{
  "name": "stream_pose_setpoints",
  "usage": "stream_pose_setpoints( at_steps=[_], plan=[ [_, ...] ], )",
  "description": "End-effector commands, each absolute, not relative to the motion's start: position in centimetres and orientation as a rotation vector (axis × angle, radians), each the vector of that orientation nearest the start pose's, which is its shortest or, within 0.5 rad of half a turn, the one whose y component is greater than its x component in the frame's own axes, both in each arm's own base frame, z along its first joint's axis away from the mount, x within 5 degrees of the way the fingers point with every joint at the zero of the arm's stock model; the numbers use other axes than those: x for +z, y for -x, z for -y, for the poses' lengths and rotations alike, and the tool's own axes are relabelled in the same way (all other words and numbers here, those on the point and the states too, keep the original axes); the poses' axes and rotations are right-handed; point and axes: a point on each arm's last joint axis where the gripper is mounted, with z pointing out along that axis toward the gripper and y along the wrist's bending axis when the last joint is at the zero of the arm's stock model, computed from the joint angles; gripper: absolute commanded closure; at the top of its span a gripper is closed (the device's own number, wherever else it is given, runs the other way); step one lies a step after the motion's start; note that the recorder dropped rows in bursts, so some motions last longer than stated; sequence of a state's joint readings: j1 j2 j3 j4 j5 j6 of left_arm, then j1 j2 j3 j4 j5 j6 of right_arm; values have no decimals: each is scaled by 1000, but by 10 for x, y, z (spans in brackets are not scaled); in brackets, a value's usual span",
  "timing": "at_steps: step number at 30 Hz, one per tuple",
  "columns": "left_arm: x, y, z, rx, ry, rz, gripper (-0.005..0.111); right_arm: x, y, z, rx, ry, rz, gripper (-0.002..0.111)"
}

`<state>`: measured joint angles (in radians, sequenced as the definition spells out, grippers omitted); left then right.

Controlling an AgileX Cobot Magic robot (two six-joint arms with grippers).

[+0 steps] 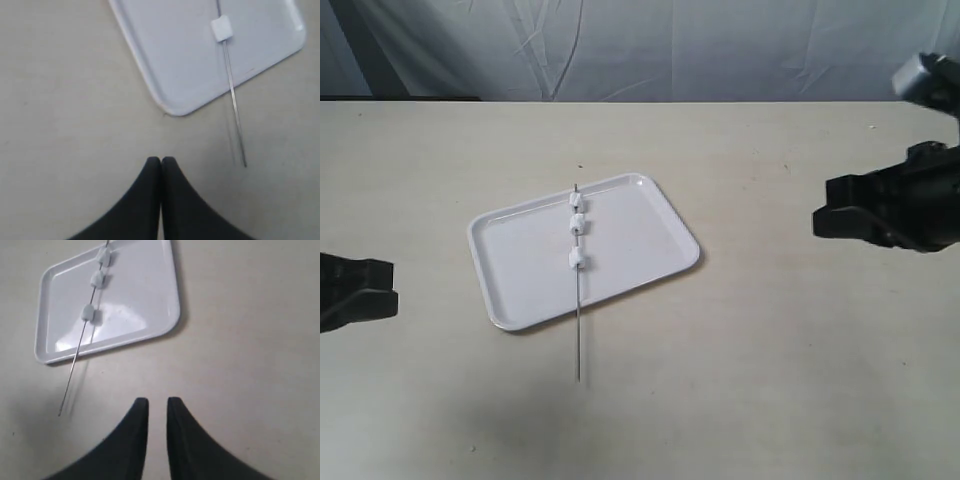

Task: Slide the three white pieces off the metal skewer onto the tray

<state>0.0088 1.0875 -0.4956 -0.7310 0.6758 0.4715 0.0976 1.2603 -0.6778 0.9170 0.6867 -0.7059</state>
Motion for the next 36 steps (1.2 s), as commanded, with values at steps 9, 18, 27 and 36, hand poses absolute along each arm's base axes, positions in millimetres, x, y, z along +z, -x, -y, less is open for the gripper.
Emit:
stream_pose_setpoints(
  at_steps=[9,18,27,36],
  plan=[
    [206,-220,47,-752,-11,-2458,99,175,-251,-147,1246,272,-2494,71],
    [195,-241,51,-847,36,-2462,70,141,-258,-205,1311,448,-2591,70],
    [189,-247,55,-935,55,-2464,70,112,-257,-233,1328,525,-2661,70],
    [190,-249,55,-943,72,-2450,70,91,-259,-237,1314,481,-2713,70]
  ],
)
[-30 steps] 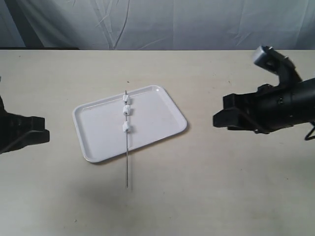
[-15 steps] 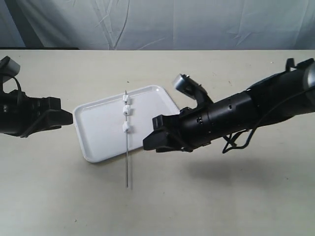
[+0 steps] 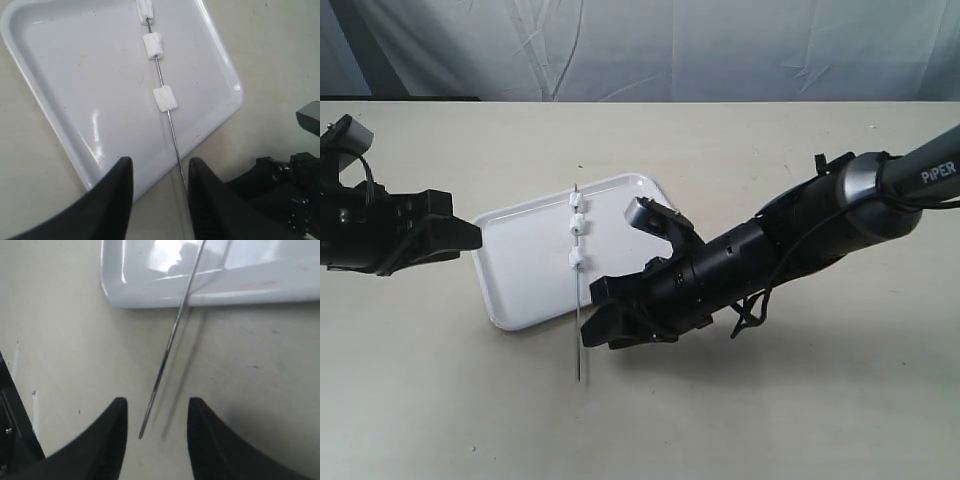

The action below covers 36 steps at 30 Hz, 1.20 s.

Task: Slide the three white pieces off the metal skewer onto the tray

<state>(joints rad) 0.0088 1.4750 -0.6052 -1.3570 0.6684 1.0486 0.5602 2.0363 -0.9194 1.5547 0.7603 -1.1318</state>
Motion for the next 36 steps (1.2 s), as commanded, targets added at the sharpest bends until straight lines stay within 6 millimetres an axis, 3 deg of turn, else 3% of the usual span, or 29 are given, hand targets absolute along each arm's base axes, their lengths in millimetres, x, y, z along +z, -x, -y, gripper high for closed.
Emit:
stream_pose_setpoints(
  at_steps=[1,13,20,22,24,25,36],
  plan=[
    [190,-250,55,-947,79,-2447,70,89,-260,-237,1317,480,-2712,70],
    [191,-250,56,-949,63,-2433,70,72,-268,-264,1361,513,-2694,70],
    [191,-250,56,-951,65,-2433,70,73,-271,-278,1346,520,-2679,71],
    [191,-250,56,-952,68,-2431,70,71,-273,-277,1303,494,-2693,83],
    [191,-250,56,-952,68,-2431,70,68,-274,-275,1228,520,-2703,105],
    [191,-250,56,-952,68,-2431,70,67,-274,-275,1211,529,-2708,108],
    [191,-250,56,-954,57,-2435,70,68,-267,-275,1222,541,-2776,109]
  ],
)
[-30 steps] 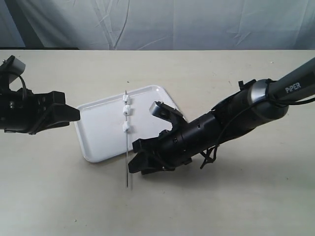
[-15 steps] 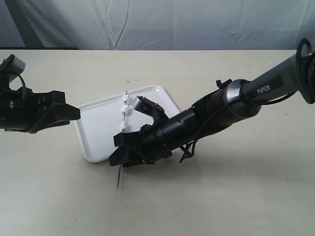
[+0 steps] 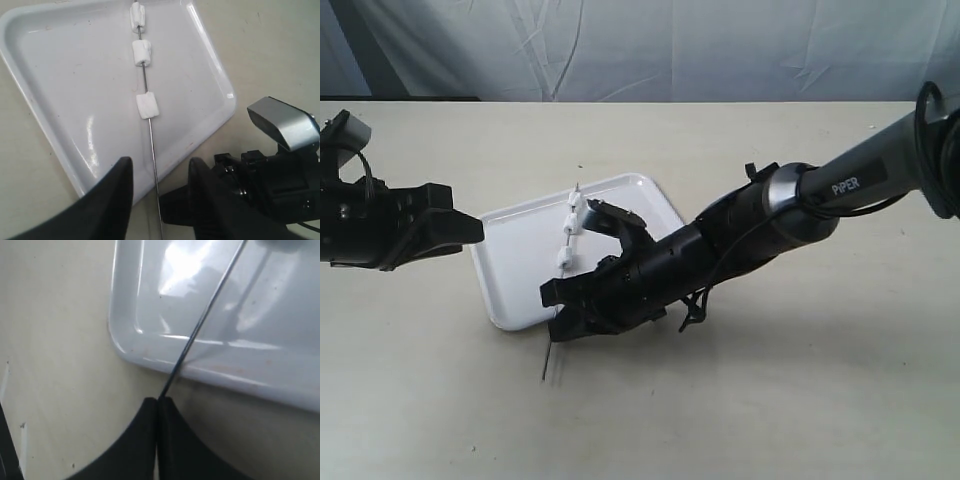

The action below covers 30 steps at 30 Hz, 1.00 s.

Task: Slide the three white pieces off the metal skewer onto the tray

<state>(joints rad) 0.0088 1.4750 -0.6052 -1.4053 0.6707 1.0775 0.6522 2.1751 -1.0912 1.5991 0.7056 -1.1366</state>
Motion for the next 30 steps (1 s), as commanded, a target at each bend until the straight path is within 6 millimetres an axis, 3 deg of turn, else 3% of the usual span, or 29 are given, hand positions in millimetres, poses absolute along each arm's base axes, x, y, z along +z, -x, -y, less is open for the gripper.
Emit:
stream_pose_setpoints(
  at_steps=[1,5,8,10,11,14,16,18,19,20,23,24,28,30],
  plan=[
    [191,-250,57,-960,57,-2435,70,69,-266,-273,1192,524,-2812,109],
    [191,-250,57,-971,70,-2430,70,85,-265,-258,867,568,-2930,109],
    [191,-251,55,-940,89,-2428,70,117,-266,-259,722,560,-2893,109],
    [190,-252,54,-921,98,-2428,70,137,-267,-272,687,521,-2847,109],
    [190,-252,54,-921,98,-2428,70,147,-264,-291,659,537,-2821,109],
    [189,-252,53,-894,90,-2435,70,150,-261,-325,493,662,-2858,109],
    [186,-254,47,-794,80,-2449,70,150,-261,-335,328,746,-2938,98],
    [184,-256,43,-729,115,-2452,70,165,-263,-342,311,654,-2989,57],
    [185,-256,43,-739,124,-2452,70,170,-265,-344,324,541,-3016,45],
    [185,-256,44,-749,126,-2451,70,174,-265,-347,350,474,-3026,48],
    [185,-255,44,-758,125,-2451,70,171,-261,-358,445,457,-3010,78],
    [185,-255,45,-773,119,-2452,70,166,-260,-360,448,451,-3019,79],
    [186,-254,47,-791,111,-2453,70,140,-258,-363,420,430,-3094,58],
    [186,-254,47,-794,116,-2452,70,137,-258,-363,414,424,-3104,57]
  ],
)
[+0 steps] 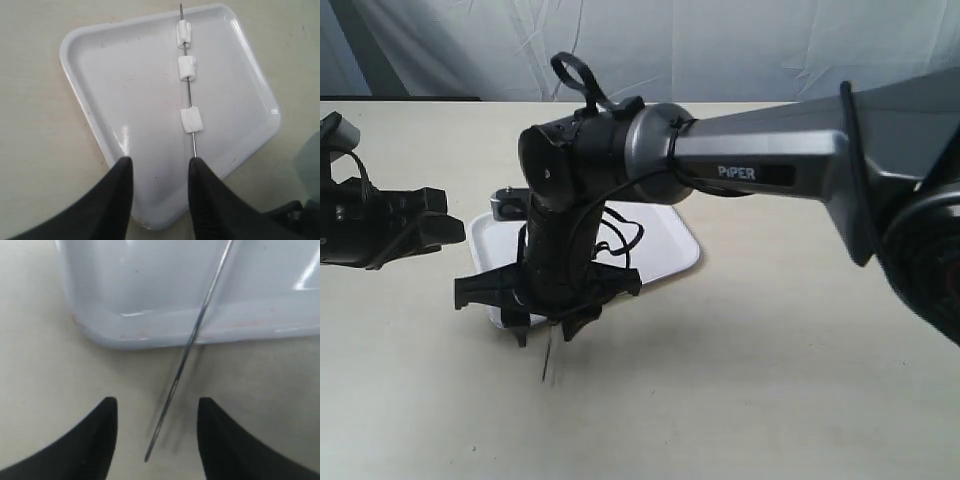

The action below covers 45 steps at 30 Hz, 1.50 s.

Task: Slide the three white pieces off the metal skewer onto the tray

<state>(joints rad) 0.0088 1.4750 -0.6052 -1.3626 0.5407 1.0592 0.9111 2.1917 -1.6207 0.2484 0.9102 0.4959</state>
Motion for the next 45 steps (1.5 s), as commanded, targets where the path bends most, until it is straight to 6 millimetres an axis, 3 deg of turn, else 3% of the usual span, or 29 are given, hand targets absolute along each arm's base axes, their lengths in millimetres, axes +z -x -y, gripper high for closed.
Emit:
stream_pose_setpoints(
  at_steps=[1,6,9,14,15,17,20,22,24,26,30,45],
  plan=[
    [186,-254,47,-794,117,-2451,70,136,-258,-363,409,420,-3105,59],
    [186,-255,47,-802,131,-2446,70,131,-263,-367,447,403,-3056,77],
    [186,-255,47,-803,134,-2444,70,115,-264,-367,397,417,-3075,85],
    [187,-255,47,-815,138,-2442,70,71,-261,-359,214,433,-3182,88],
    [187,-255,47,-819,142,-2440,70,71,-261,-360,223,442,-3174,97],
    [187,-255,48,-822,141,-2440,70,86,-262,-360,218,552,-3150,109],
    [187,-255,48,-822,141,-2440,70,110,-263,-352,108,639,-3151,109],
    [187,-254,48,-829,138,-2441,70,134,-265,-349,66,722,-3114,109],
    [187,-254,48,-834,135,-2441,70,178,-267,-345,53,822,-3023,109],
    [187,-254,49,-842,132,-2442,70,209,-266,-337,29,831,-2950,109],
    [187,-253,50,-852,119,-2445,70,245,-265,-327,38,824,-2851,109],
    [188,-253,51,-874,116,-2443,70,247,-267,-325,4,830,-2827,109]
  ],
)
